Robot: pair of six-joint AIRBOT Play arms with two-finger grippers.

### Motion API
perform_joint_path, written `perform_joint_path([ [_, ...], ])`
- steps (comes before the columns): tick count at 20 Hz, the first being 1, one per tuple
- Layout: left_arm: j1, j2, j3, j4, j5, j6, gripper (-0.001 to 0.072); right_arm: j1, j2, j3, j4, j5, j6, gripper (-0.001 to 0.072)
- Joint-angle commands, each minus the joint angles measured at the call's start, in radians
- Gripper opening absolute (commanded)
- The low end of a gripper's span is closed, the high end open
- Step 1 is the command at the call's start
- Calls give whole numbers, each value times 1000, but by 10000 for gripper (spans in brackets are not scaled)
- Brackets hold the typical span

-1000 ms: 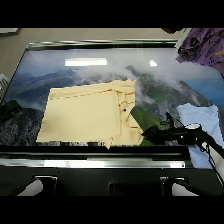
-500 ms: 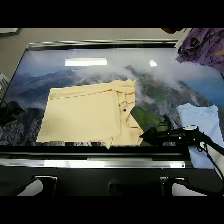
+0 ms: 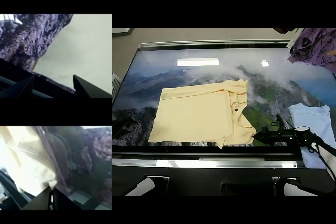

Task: Fold the clothes and pants, and hang the long-sleeved shirts on hangers.

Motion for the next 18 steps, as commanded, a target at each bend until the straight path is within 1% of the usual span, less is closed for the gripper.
perform_joint_path([
  [1,159,-1,-148,-141,35,170,549,0,7,0,6,14,-6,25],
  [3,190,-15,-212,-140,68,238,549,0,24,0,6,23,-4,25],
  [8,175,-160,-245,-141,65,299,548,0,76,0,2,19,3,25],
  [9,167,-181,-244,-145,67,301,549,0,85,0,-2,19,3,25],
  [11,146,-204,-244,-172,68,337,549,0,101,0,-2,20,3,25],
  [17,105,-213,-244,-173,127,336,548,0,110,0,-2,21,6,25],
  [18,103,-217,-244,-174,132,337,537,0,110,0,-2,21,6,25],
])
